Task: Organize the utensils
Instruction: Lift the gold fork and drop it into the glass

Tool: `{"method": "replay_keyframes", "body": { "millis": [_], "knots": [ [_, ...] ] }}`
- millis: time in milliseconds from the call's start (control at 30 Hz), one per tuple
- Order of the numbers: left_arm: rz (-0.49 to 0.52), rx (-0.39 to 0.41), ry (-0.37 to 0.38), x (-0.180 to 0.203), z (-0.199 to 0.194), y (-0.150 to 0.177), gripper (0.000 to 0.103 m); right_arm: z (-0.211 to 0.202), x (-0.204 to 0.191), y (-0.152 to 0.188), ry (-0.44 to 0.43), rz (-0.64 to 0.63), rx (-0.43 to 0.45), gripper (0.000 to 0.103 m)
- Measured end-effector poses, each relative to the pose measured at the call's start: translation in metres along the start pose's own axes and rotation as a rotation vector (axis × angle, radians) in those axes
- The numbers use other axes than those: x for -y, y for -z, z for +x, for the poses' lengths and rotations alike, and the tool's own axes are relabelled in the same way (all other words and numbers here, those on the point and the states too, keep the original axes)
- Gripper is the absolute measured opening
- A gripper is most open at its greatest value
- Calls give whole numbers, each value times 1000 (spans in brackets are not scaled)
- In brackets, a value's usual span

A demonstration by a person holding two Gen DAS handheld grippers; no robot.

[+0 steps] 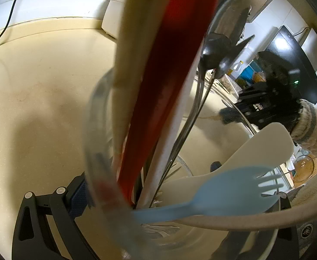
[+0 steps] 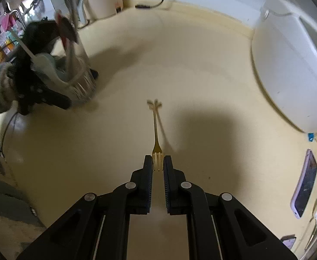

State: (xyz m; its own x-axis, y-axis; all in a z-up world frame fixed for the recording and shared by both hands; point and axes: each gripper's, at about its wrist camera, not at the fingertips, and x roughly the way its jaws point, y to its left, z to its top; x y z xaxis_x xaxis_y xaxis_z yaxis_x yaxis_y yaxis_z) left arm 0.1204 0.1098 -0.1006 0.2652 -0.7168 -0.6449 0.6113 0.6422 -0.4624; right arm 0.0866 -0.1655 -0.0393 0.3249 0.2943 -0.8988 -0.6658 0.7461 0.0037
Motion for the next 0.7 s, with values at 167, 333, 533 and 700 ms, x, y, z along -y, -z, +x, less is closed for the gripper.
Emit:
{"method": "replay_keyframes", "body": {
  "millis": [167, 333, 533, 700],
  "knots": [
    [0, 0, 0, 0, 0, 0, 100, -35, -11, 0, 15, -22, 38, 9],
    [0, 0, 0, 0, 0, 0, 100, -49, -21, -7, 26, -53, 46, 9],
    [-2, 1, 3, -3, -2, 0, 100, -69, -37, -17, 18, -87, 63, 9],
    [-4, 1, 5, -4, -1, 0, 100, -105, -61, -36, -19, -135, 111, 9]
  ]
}}
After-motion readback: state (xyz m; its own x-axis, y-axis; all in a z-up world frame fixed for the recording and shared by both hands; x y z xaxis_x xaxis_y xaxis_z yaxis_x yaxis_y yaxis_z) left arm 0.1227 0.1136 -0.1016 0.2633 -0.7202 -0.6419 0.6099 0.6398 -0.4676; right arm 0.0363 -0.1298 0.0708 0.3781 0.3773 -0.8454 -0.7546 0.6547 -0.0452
